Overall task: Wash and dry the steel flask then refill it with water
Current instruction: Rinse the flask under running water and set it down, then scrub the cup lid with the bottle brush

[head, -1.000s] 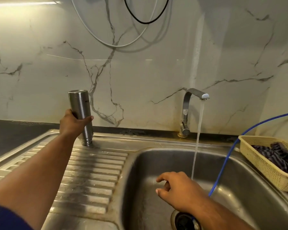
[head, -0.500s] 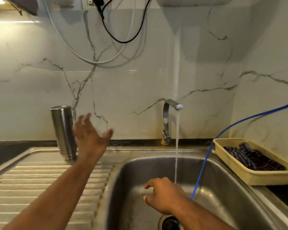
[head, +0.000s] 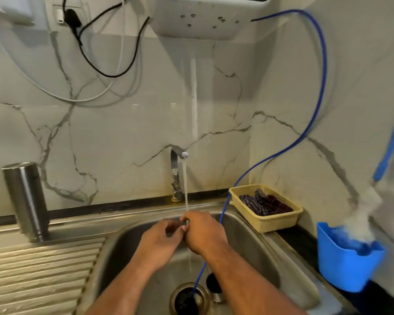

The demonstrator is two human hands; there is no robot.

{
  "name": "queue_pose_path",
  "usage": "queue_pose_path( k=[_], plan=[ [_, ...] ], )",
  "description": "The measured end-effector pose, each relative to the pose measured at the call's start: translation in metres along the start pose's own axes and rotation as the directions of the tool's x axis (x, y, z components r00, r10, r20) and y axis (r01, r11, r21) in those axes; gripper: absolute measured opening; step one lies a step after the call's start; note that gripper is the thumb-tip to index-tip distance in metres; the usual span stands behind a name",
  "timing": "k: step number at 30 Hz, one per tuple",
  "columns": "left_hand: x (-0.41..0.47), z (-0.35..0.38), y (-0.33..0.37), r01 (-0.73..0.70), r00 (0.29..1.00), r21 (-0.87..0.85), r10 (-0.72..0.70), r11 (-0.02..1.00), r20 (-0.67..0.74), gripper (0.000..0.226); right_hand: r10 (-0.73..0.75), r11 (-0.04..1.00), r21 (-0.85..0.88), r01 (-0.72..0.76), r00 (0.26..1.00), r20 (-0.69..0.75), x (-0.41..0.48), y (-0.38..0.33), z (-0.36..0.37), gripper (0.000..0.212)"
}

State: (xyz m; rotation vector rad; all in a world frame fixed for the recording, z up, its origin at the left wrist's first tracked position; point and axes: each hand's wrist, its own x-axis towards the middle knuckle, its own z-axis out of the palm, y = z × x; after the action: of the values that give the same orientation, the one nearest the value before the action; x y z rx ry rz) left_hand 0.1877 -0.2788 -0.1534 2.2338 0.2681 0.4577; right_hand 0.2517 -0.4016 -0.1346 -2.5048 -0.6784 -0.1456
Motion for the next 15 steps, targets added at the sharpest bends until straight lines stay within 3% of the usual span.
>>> queue_pose_path(
  k=[6,15],
  plan=[
    [-0.003,0.010,-0.016,-0.014,0.996,0.060,0.008,0.998,0.086,0.026,0.051,0.994,-0.098,-0.048,0.998,0.033,-0.013,0.007,-0.033,0.028],
    [-0.010,0.008,-0.025,-0.038,0.980,0.036,0.030,0.999,0.195,0.026,0.013,0.911,-0.413,0.003,0.999,0.036,-0.050,0.034,-0.130,0.026]
  ],
)
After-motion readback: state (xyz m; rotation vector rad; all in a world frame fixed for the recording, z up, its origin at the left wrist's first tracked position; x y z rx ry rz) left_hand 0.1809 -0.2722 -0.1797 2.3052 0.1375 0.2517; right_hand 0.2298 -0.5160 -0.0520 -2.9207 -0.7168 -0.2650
